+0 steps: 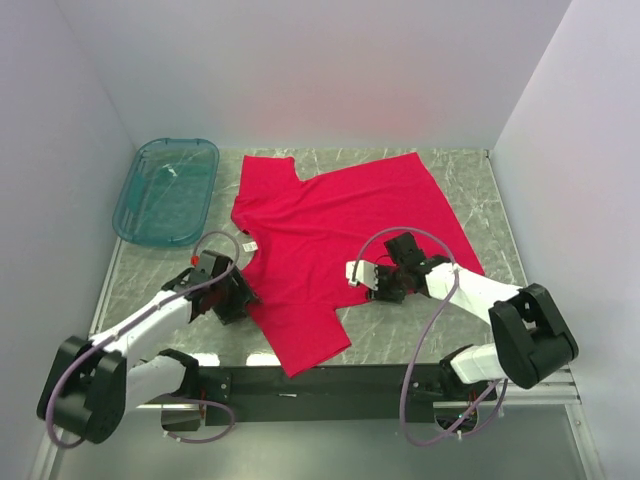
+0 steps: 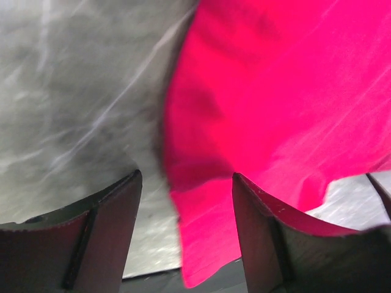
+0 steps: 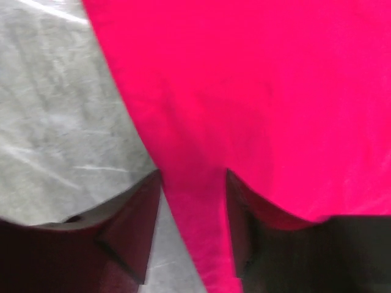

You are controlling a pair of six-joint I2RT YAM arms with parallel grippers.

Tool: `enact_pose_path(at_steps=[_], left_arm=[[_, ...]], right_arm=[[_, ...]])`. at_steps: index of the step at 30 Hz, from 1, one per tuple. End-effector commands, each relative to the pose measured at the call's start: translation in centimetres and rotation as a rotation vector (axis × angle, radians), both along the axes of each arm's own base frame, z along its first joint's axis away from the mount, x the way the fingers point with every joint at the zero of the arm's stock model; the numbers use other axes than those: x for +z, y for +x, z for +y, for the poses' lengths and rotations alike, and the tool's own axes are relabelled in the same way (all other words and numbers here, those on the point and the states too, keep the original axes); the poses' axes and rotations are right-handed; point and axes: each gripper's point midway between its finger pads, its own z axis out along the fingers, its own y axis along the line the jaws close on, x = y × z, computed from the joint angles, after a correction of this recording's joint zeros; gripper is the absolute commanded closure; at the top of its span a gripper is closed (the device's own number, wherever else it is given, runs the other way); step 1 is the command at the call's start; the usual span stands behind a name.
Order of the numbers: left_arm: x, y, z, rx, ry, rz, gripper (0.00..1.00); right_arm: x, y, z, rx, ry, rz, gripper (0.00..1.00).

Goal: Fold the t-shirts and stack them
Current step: Flatten the tshirt out

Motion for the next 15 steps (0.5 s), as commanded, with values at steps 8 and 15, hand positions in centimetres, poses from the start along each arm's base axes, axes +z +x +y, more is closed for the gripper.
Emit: enact_pose_path(at_steps=[8,15], left_arm=[[-2.6,2.2,-0.3,0.04,0.044,0.054,0.88],[1.1,-0.5,0.5,0.064,0.021,0.05,0.99]], right_arm=[[-0.7,-0.8,-0.5,0.029,-0.101,-0.016,0.96],[1.4,-7.5,0.1,0.245,-0.05,0.103,1.0]])
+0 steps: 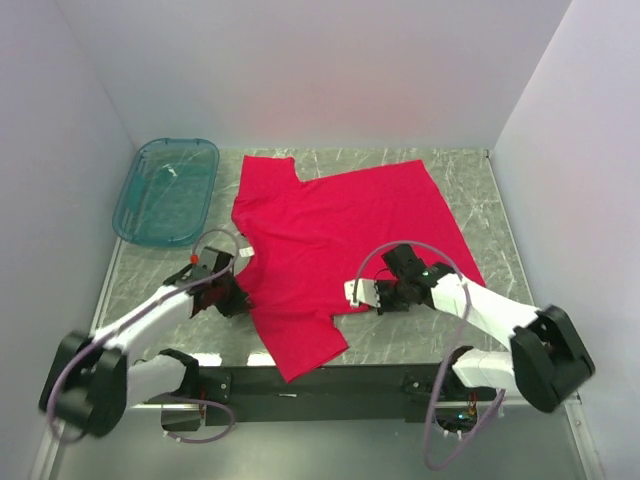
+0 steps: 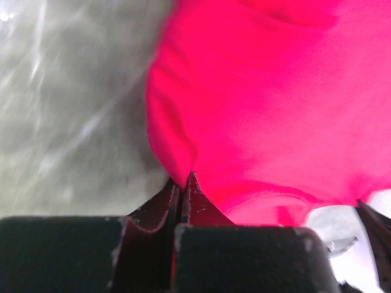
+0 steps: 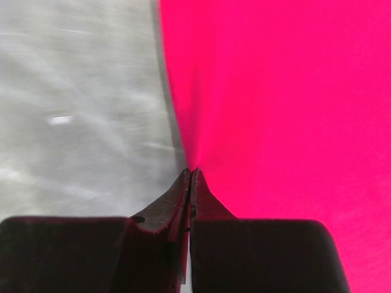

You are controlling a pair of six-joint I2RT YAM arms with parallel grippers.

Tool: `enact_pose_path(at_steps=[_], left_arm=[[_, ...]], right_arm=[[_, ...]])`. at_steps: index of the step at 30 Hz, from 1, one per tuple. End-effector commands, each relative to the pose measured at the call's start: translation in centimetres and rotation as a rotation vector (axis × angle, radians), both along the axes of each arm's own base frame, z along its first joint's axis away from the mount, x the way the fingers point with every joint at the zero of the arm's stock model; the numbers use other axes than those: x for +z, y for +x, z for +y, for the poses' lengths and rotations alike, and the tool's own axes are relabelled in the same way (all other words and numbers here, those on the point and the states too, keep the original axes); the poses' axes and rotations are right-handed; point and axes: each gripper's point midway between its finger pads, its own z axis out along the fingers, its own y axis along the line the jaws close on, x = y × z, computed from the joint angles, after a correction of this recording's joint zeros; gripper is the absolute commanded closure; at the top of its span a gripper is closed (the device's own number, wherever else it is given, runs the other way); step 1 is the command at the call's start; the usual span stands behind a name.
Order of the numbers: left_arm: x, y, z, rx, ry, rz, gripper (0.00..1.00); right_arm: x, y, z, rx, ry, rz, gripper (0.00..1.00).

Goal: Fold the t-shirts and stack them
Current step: Flatten the tshirt out

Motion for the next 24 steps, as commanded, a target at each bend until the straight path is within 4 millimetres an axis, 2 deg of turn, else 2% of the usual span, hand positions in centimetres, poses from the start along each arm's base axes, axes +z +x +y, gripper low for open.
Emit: enact_pose_path(at_steps=[1,2,3,5,6,11,14,17,21,22,23,24], left_arm=[[2.3,-2.6,1.3,0.03,0.015,0.014,0.99],[3.6,-2.8,1.3,0.035,-0.008,-0.025,1.0],[4.3,-3.1,1.3,0.038,-0.018,-0.029,1.0],[5.5,-4.6,1.0,0.029,-0.064,-0.015,1.0],[5.5,-5.2,0.8,0.019,-0.08,0.002,1.0],[4.6,-8.6,0.6,-0.036,-0.121,0.094,1.0],[5.7,-9.7,0.8,-0.07,-0.133,0.074,1.0],[9.1,-9.7,0.8,-0.114,-0.15,-0.023,1.0],[12.0,-10.2,0.7,-0.177,-0.175,-0.12,1.0],[12.3,-10.3,0.6,-0.189,-0.179,-0.136,1.0],[12.1,-10.6,0.7,-0.193,-0.18,-0.125,0.95],[12.1,-10.7,0.5,-0.212,-0.183,-0.126,0.71]], right_arm=[[0.9,-5.8,-0.4,0.146,0.004,0.14,1.0],[1.5,-6.6,-0.1,0.172,0.032,0.145,1.0],[1.5,-8.2,-0.1,0.205,0.023,0.183,1.0],[2.1,-9.8,0.5,0.235,0.049,0.205,1.0],[2.1,-11.2,0.7,0.278,0.041,0.229,1.0],[3.7,-14.2,1.6,0.341,0.058,0.26,1.0],[5.0,-15.4,1.9,0.367,0.076,0.282,1.0],[6.1,-16.3,1.5,0.381,0.088,0.307,1.0],[7.1,-17.1,2.0,0.4,0.114,0.354,0.99],[7.4,-17.3,2.1,0.402,0.122,0.365,0.94],[7.9,-16.8,2.6,0.393,0.133,0.349,0.87],[8.1,-16.5,2.8,0.362,0.134,0.347,0.54]])
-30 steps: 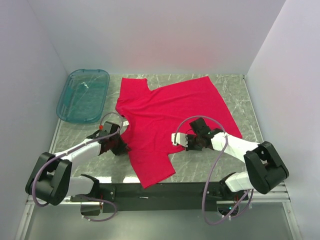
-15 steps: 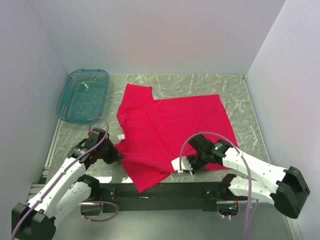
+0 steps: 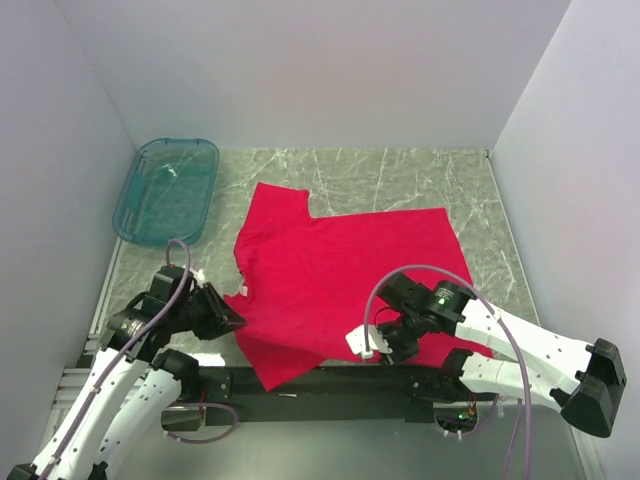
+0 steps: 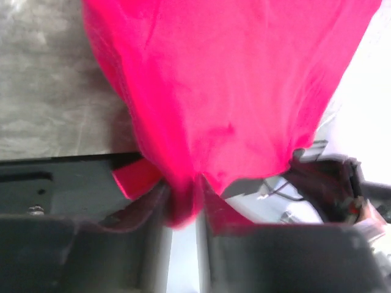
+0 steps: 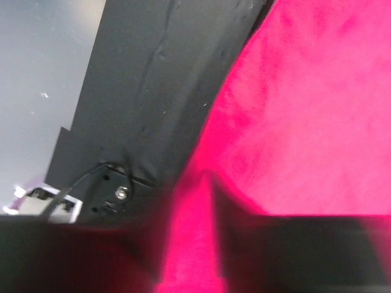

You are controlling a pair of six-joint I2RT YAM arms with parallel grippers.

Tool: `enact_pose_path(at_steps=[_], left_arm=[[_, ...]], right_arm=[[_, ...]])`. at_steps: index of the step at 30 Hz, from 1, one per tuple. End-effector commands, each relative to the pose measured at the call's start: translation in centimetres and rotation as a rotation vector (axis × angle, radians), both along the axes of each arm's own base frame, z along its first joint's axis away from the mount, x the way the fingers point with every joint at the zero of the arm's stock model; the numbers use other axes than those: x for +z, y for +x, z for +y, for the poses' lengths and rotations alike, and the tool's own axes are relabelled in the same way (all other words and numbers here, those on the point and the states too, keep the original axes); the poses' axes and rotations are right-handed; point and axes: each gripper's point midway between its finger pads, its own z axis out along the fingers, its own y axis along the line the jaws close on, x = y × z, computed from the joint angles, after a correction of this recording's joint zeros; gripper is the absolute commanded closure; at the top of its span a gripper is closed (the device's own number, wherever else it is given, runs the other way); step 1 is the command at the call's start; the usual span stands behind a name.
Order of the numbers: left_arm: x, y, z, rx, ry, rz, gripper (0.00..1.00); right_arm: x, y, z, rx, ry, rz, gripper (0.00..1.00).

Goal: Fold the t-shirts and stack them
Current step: Flatten the tshirt out

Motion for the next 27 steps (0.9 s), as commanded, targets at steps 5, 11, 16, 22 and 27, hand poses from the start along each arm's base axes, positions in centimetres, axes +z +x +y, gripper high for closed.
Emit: enact_pose_path(at_steps=[5,11,16,22,27], left_arm=[[3.2,-0.7,0.3,-0.102,0.031,-0.096,0.29],[7.2,4.8,0.4,-0.034,0.071,-0.344,0.2],[6.6,16.9,-2.2,0.001,0.053,-0.583,0.17],[3.6,32.4,-1.2,-0.042,0.221,-0.539,0.18],[-2.3,40.2,0.1,-0.122,0.301,-0.376,0.26]], right_arm=[[5.3,5.7,1.5,-0.245,0.175,-0.129,0.33],[9.3,19.8,-2.0,-0.838,0.367,-0.387,0.26],[8.7,30.1,-9.1,-1.498,0.439,-0.1,0.33],[5.7,36.3,-15.6,-1.737,0.355,0.073,0.4],[3.4,38.0,-16.2,-1.724,0.312,0.193,0.42]])
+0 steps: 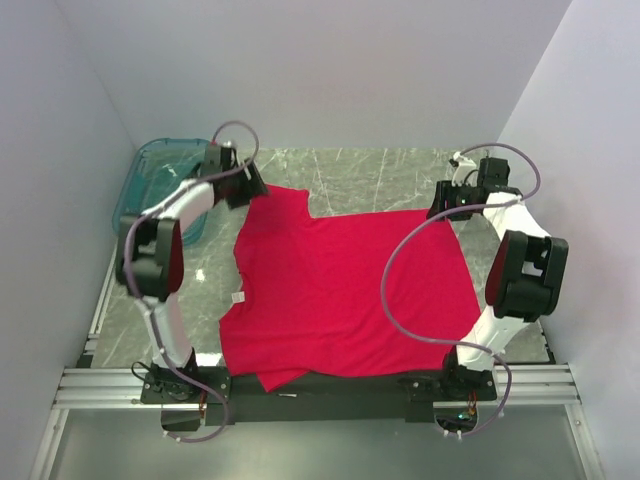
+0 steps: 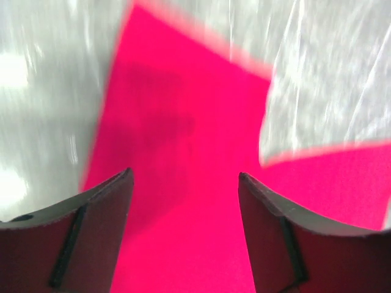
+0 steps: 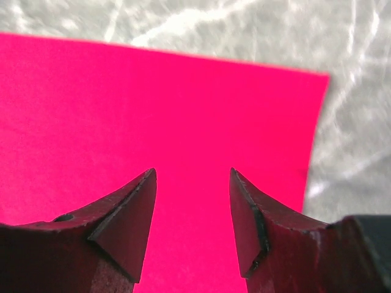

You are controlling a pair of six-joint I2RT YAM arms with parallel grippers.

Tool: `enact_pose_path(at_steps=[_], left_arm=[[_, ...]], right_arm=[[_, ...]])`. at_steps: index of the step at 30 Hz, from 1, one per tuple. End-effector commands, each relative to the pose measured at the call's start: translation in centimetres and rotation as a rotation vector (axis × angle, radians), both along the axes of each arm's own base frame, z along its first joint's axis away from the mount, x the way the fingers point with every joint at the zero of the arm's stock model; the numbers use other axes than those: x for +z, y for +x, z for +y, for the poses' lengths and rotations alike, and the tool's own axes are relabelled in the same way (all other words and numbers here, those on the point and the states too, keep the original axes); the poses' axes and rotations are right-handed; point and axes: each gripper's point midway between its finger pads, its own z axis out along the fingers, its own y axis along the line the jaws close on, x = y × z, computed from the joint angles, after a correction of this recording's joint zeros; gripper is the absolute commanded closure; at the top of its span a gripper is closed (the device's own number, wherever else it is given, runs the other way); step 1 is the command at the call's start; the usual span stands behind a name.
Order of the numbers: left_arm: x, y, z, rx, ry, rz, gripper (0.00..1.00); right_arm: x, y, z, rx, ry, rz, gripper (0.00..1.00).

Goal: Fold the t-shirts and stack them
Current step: Flatten the tshirt out

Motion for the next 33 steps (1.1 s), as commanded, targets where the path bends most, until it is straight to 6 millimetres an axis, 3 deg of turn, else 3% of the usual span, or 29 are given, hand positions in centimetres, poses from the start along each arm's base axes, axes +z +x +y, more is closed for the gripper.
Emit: enact_pose_path(at_steps=[1,2,3,4,5,6,16,24,28,30,33], left_arm=[[3.3,6.6,1.2,-0.087,0.067,-0.13,0.28],[2.5,7.3,1.3,-0.118,0.088,-0.122,0.31],[-0.9,7.5,1.4,-0.146,0.098,-0.05,0.36],[-1.5,7.9,1.1,-0.194,0.088,-0.041,0.42],[-0.2,9.6,1.5,-0.216,0.135,-0.091,0.47],[-2.7,9.4,1.7,-0.233,0.154,-0.029,0.47],[-2.9,12.1,1.3,-0.345,0.22,-0.165,0.48],[-6.4,11.6,1.2,-0.377,0.213,-0.092,0.52],[-7.2,11.9,1.5,-0.36,0.24,-0.08,0.53],[-7.4,11.9,1.4,-0.359,0.234,-0.074,0.55],[-7.7,11.8,1.1,-0.368,0.218,-0.067,0.66]], right_arm=[[2.1,1.3,1.3,0.044,0.101,-0.018,0.42],[1.7,1.0,1.4,0.067,0.117,-0.005,0.42],[1.7,0.9,1.5,0.083,0.13,-0.003,0.43],[1.7,0.7,1.8,0.101,0.146,-0.005,0.43],[2.0,0.5,2.2,0.133,0.167,-0.014,0.43],[2.1,0.3,2.3,0.143,0.176,-0.015,0.43],[3.5,-0.4,3.6,0.183,0.237,-0.048,0.44],[3.2,-0.9,2.9,0.167,0.248,-0.044,0.44],[3.2,-1.1,2.4,0.159,0.258,-0.039,0.44],[3.0,-1.1,2.3,0.155,0.258,-0.038,0.44],[2.4,-0.9,1.7,0.137,0.231,-0.025,0.44]])
